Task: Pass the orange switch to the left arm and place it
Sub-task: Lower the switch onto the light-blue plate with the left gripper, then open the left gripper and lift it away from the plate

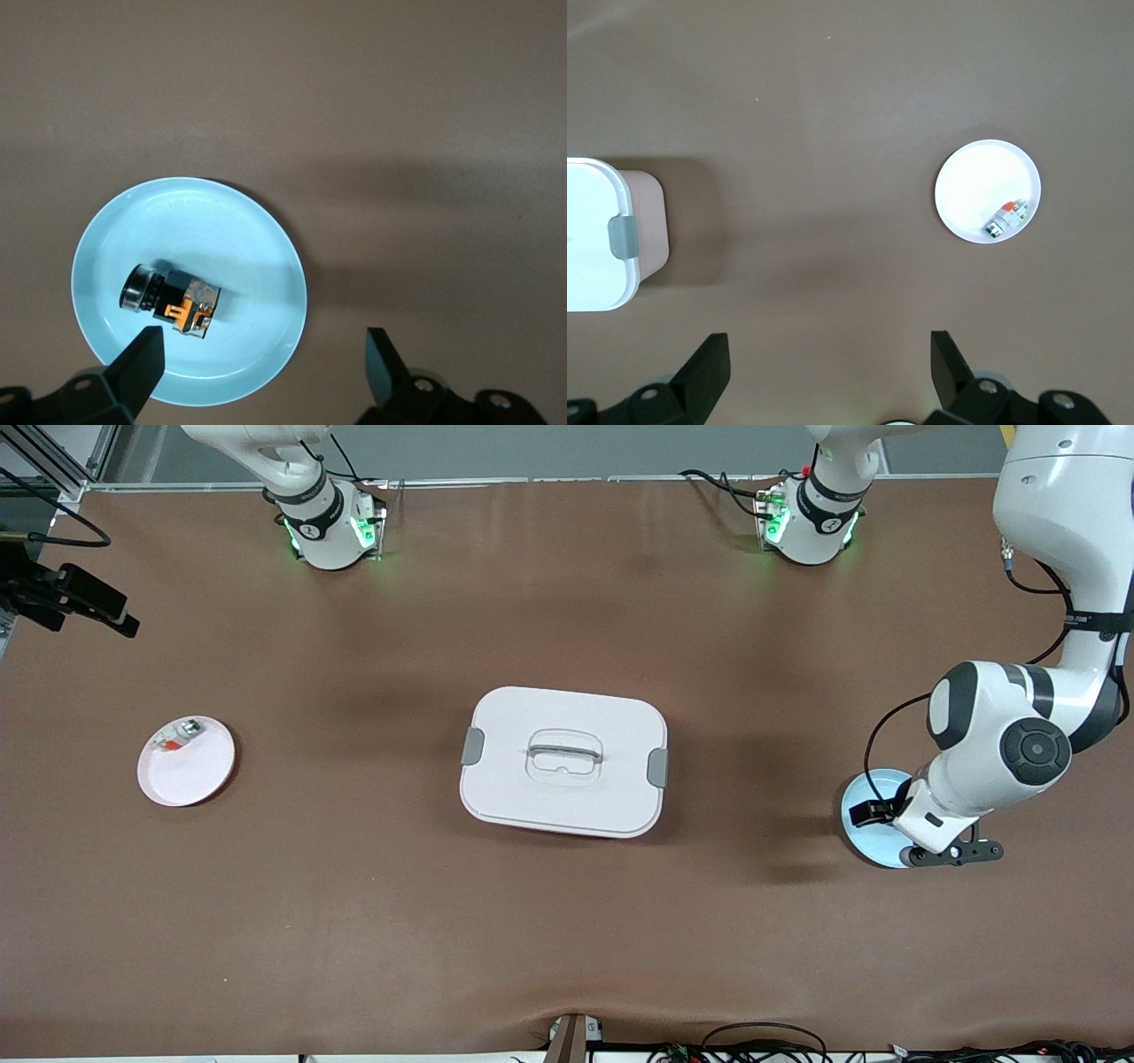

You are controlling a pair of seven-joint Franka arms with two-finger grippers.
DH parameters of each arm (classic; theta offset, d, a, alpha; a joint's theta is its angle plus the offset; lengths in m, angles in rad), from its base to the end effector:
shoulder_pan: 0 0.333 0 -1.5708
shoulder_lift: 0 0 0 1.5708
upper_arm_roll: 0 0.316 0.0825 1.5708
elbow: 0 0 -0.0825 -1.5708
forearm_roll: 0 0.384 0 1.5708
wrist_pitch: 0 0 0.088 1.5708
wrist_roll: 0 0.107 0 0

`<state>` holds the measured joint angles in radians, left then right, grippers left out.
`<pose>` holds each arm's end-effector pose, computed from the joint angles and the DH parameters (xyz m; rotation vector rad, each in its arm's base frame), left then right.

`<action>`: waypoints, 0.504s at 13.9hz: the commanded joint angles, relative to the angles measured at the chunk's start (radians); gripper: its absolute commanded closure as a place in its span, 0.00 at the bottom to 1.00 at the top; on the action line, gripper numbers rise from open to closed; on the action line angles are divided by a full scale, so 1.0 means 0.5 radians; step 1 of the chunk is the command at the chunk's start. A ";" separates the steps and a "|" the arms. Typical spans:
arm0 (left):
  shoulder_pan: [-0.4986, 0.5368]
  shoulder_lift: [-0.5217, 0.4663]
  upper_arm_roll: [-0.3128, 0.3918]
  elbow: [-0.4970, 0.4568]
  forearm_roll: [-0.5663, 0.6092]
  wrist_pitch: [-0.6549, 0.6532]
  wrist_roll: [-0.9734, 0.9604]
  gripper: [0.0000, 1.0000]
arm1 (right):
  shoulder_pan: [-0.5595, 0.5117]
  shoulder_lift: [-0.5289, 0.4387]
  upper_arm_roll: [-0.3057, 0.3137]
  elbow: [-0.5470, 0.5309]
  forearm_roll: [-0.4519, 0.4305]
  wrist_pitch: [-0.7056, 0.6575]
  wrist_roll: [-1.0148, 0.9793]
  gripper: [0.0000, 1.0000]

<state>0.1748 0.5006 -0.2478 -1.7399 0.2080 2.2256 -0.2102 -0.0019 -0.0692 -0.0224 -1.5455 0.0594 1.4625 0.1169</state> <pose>0.6631 -0.0267 0.2972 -3.0950 -0.0619 -0.0177 0.5215 -0.0063 0.6643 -3.0745 0.2080 0.0256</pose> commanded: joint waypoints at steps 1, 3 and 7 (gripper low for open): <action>0.022 -0.016 -0.023 0.025 -0.048 -0.046 0.092 0.00 | -0.008 -0.046 -0.004 -0.054 0.019 0.039 0.027 0.00; 0.025 -0.019 -0.023 0.065 -0.048 -0.046 0.098 0.00 | -0.015 -0.043 -0.004 -0.048 0.019 0.039 0.027 0.00; 0.031 -0.102 -0.023 0.077 -0.048 -0.061 0.101 0.00 | -0.012 -0.046 -0.004 -0.048 0.016 0.045 0.027 0.00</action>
<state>0.1768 0.4940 -0.2478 -1.6967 0.2060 2.2251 -0.1882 -0.0049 -0.0692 -0.0248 -1.5473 0.0594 1.4742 0.1169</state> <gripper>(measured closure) 0.000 0.000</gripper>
